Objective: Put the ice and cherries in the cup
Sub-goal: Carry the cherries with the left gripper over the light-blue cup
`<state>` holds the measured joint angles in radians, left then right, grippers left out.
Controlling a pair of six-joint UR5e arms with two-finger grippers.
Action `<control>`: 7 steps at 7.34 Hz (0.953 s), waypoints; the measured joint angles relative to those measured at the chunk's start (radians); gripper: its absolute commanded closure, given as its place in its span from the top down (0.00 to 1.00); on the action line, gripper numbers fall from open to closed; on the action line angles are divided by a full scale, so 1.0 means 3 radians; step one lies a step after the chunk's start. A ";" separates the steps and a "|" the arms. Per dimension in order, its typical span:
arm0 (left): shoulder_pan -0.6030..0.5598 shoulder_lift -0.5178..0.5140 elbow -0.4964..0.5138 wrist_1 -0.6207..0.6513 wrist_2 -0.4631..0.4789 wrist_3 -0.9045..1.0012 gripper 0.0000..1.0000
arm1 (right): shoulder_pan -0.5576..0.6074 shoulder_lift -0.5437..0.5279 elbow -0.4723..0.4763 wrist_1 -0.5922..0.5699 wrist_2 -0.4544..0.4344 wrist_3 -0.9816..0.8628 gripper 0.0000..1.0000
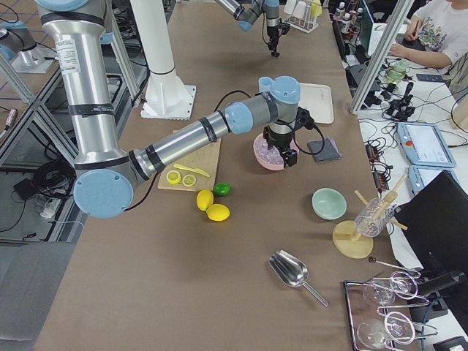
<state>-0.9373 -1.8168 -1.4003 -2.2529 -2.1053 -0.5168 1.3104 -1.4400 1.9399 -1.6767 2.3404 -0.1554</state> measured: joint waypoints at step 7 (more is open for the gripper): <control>0.0139 -0.0884 -0.0693 0.0863 -0.0274 -0.0830 0.00 | 0.0319 -0.0541 -0.0057 -0.0003 0.0033 -0.0820 0.99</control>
<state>-0.8955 -2.0819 -1.6082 -1.9941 -2.1876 -0.7659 1.4061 -1.6023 1.9227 -1.6776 2.3503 -0.4013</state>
